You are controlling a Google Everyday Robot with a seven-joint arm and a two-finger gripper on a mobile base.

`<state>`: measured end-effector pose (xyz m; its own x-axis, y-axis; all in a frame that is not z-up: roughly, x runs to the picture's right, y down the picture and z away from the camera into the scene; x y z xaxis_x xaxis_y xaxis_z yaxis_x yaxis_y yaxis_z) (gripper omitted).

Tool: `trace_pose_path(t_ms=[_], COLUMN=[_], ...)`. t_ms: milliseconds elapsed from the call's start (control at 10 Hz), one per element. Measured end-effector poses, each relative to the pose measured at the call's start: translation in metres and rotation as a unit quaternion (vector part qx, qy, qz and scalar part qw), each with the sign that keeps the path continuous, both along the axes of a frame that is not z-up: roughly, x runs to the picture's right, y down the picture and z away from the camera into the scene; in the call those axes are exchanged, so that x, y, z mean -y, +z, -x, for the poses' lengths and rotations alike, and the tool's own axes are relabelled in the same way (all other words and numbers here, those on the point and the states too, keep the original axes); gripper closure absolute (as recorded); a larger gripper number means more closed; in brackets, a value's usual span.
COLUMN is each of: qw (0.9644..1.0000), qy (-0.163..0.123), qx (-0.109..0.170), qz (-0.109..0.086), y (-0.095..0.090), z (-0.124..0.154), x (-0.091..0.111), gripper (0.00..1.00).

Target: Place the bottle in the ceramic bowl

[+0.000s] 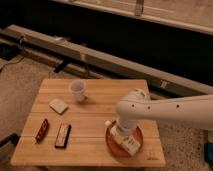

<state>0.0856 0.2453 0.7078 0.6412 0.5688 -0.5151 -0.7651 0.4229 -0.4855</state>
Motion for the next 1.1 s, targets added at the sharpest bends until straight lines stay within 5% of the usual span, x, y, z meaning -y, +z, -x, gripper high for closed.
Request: trace_pose_path(t_ms=[700, 1100], qw=[0.9991, 0.9989], qy=[0.010, 0.012], qx=[0.001, 0.003], qz=[-0.041, -0.045], y=[0.010, 0.010], z=[0.007, 0.007], x=[0.011, 0.011], gripper=[0.35, 0.35])
